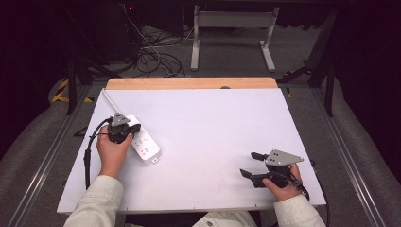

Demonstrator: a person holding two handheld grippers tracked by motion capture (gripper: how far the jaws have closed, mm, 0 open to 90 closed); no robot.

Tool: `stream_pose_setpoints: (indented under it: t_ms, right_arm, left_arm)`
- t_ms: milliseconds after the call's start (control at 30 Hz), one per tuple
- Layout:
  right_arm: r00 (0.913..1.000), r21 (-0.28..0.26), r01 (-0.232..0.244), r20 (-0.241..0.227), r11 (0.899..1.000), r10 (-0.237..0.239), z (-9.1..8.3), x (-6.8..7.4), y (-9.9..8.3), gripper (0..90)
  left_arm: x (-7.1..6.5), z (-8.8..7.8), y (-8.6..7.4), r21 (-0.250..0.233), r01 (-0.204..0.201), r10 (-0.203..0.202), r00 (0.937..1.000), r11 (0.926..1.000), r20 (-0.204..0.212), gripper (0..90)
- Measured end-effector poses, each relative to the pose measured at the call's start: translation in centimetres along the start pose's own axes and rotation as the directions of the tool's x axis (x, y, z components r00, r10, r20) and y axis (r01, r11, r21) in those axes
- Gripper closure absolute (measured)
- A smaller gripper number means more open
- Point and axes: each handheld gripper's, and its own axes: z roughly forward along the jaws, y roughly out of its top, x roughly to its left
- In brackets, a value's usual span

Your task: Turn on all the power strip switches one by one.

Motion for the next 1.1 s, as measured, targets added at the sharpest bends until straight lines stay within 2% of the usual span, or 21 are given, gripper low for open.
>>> stream_pose_setpoints:
  t_ms: [400,500,700,800,933,1100]
  right_arm:
    - [1.0,0.002,0.001,-0.001,1.0,-0.001,0.01,0.03,0.0,25.0]
    - [1.0,0.002,0.003,0.0,1.0,-0.003,-0.01,0.05,0.01,24.9]
    - [1.0,0.003,0.004,-0.002,1.0,-0.004,0.0,0.05,0.0,24.9]
    - [1.0,0.002,0.005,-0.003,1.0,-0.005,0.01,0.07,0.0,24.9]
    - [1.0,0.002,0.006,-0.005,1.0,-0.006,0.02,0.08,0.0,24.9]
    - [1.0,0.002,0.007,-0.006,1.0,-0.007,0.01,0.11,0.0,24.9]
  left_arm:
    - [0.05,0.23,-0.08,0.003,-0.006,0.006,1.0,1.0,-0.002,90.0]
    - [0.09,0.24,-0.28,-0.003,0.009,-0.009,0.9999,1.0,0.006,90.0]
    - [0.19,0.36,-0.43,-0.008,0.014,-0.014,0.9998,0.9999,0.013,90.0]
    - [0.5,0.38,-0.7,-0.02,0.051,-0.05,0.9982,0.9985,0.032,90.0]
    - [0.31,0.45,-0.62,-0.016,0.037,-0.037,0.9991,0.9992,0.02,90.0]
    - [0.48,0.51,-0.7,-0.021,0.05,-0.05,0.9986,0.9985,0.017,90.0]
